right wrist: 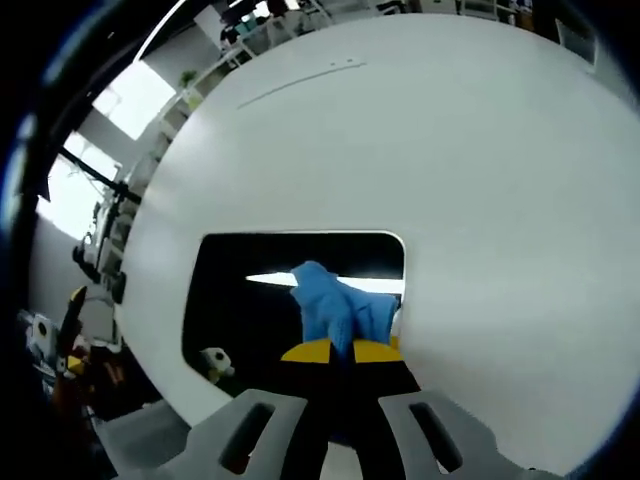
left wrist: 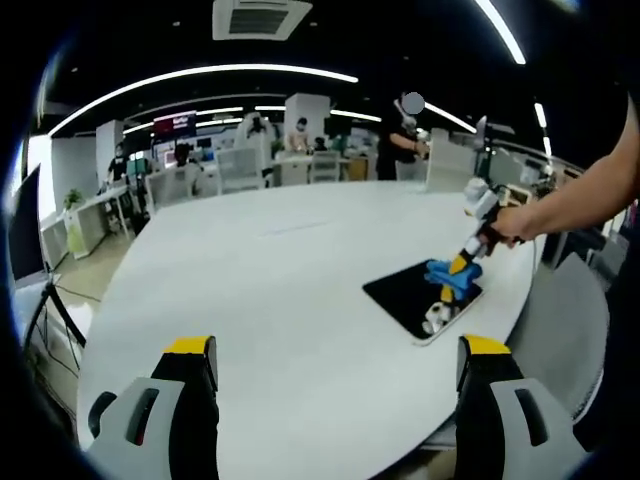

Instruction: Wipe the mirror surface with the cleaning cloth until all visible marks leave the cleaned area.

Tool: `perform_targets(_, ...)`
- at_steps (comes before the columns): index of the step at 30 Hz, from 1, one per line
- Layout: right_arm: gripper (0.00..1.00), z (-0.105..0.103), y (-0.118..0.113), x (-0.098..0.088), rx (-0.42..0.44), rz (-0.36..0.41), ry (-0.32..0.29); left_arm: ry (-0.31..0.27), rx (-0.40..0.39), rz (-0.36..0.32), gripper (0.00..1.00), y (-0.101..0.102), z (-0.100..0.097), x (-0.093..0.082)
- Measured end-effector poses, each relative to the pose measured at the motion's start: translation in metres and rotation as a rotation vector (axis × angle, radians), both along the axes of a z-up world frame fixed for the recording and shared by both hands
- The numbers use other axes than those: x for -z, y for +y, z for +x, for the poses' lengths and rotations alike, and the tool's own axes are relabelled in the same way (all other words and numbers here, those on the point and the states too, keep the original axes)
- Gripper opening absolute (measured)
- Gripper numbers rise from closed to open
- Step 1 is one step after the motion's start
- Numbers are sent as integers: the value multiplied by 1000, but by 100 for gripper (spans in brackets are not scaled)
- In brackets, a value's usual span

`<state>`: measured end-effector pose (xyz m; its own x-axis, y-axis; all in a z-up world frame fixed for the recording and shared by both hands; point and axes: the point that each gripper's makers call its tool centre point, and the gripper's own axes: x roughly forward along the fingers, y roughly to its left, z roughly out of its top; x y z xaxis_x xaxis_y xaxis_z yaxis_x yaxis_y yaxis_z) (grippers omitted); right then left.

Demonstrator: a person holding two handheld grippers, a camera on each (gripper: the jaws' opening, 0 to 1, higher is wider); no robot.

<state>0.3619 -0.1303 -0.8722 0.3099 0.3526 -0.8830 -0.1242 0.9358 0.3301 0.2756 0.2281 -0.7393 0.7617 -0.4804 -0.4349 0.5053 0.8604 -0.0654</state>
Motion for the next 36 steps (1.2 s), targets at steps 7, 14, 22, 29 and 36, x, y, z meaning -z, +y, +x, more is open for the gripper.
perform_targets(7,0,-2,-9,0,19,-17,9,5,-4,2,100,0,1,4)
perform_targets(14,0,-2,-16,-2,31,-31,18,1,-11,4,100,0,1,4)
perform_targets(22,0,-1,-16,0,32,-42,19,9,-17,-4,100,-1,0,5)
perform_targets(29,0,-5,-15,-3,25,-47,4,11,-15,-3,100,-2,-1,7)
perform_targets(36,0,-5,-14,-2,31,-56,3,11,-18,7,100,-1,-1,8)
